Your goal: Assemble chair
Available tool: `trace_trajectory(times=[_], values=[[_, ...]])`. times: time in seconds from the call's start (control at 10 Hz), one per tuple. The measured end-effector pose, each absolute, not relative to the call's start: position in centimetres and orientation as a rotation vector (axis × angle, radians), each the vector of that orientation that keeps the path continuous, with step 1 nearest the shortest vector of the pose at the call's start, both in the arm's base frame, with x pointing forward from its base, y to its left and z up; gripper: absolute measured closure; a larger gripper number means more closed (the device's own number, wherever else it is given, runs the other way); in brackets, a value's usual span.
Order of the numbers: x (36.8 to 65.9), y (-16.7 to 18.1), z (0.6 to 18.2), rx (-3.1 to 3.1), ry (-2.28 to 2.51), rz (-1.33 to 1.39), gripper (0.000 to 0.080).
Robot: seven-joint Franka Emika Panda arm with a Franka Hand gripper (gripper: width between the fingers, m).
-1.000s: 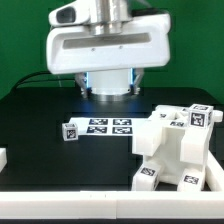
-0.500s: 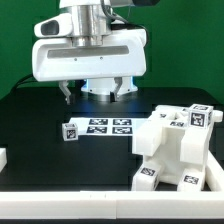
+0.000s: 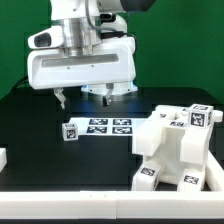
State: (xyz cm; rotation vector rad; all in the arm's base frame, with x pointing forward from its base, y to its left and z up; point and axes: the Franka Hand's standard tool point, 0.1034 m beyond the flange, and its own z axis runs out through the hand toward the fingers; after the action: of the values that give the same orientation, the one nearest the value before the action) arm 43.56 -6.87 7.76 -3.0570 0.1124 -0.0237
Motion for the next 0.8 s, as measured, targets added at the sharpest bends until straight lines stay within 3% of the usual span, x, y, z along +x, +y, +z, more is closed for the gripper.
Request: trace_trajectory(times=[0.8], values=[[42.1,-7.3,6.5,-3.007,0.208,0.089,0.0151]])
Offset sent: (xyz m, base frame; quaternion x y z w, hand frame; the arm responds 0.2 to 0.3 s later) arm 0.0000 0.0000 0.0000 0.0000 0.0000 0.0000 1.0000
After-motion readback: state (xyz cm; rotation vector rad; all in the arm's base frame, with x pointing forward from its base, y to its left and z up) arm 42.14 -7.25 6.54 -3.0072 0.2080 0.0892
